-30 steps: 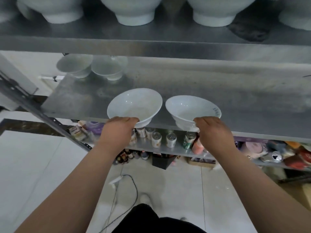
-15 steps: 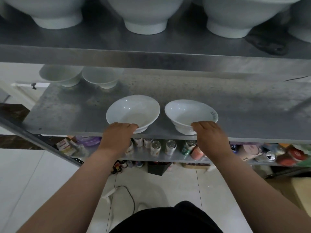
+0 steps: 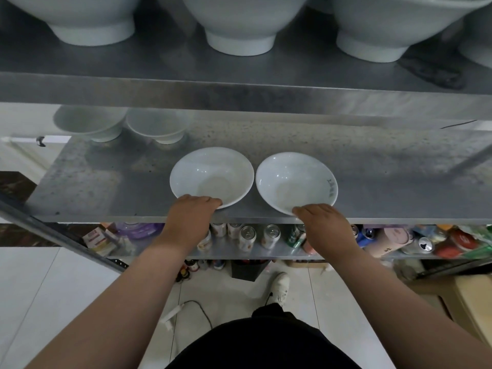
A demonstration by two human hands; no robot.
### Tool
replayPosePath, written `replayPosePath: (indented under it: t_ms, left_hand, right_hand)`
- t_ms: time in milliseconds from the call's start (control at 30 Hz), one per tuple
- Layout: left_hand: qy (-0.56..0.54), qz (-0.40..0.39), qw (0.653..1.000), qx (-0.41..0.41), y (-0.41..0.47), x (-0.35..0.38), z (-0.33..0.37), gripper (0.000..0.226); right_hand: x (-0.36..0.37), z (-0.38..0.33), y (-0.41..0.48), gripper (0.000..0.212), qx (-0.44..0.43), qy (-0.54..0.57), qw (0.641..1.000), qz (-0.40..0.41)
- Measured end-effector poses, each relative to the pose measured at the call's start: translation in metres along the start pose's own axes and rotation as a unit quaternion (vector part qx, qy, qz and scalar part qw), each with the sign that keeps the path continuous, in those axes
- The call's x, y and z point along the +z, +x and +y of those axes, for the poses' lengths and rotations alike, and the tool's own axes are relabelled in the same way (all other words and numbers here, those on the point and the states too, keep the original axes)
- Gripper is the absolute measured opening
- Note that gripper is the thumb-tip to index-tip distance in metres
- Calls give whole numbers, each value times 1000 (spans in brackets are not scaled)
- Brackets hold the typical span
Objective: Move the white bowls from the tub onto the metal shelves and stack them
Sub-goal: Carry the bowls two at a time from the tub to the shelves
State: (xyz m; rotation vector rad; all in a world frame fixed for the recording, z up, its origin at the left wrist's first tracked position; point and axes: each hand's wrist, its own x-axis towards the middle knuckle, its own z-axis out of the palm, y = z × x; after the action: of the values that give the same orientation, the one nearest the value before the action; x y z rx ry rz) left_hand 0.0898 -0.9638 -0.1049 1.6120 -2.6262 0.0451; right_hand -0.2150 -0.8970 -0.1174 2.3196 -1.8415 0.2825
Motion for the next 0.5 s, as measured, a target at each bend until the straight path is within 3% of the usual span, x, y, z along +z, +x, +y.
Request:
replayPosePath:
  t_ms: [167, 367, 500]
  left_hand:
    - [-15, -24, 1000, 13, 6, 12, -6, 63]
    - [5, 64, 998, 24, -18, 35, 4, 63]
    - [-2, 50, 999, 21, -42, 49, 19, 66]
  right_hand:
    - [3, -3, 4, 67, 5, 4, 1000, -23]
    - [20, -12, -10, 70, 2, -13, 1000, -9]
    - [30, -15, -23, 79, -20, -22, 1000, -6]
